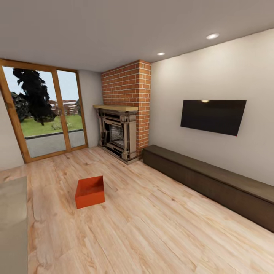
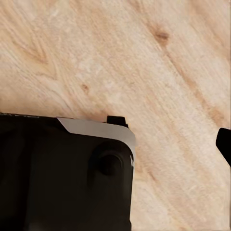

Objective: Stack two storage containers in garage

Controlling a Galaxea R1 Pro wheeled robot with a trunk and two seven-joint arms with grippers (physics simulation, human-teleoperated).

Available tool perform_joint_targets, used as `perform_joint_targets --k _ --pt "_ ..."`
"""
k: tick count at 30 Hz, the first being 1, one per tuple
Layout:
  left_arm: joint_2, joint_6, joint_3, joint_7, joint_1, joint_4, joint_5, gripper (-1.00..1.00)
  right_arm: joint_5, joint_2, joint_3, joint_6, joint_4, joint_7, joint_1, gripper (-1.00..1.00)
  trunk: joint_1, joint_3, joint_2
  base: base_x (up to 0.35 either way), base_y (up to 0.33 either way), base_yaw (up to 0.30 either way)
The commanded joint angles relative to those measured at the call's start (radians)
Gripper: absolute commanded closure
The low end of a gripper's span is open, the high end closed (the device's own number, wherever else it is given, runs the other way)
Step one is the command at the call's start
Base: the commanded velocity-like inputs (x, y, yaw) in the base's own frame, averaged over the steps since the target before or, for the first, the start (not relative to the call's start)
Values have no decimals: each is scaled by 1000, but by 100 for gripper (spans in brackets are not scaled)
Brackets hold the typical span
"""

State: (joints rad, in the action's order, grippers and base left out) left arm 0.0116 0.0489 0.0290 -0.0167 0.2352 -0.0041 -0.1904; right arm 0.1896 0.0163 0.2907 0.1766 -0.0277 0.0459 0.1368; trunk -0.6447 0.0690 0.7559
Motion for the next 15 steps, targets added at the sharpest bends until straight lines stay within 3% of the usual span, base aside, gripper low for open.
perform_joint_targets --k 1,15 --pt "0 3 2 -2 1 1 -4 -100 10 1 9 6 -3 2 1 -100 -1 2 1 322 0 268" --pt "1 4 2 -2 1 1 -4 -100 10 1 7 6 -3 2 1 -100 -1 2 1 322 0 268"
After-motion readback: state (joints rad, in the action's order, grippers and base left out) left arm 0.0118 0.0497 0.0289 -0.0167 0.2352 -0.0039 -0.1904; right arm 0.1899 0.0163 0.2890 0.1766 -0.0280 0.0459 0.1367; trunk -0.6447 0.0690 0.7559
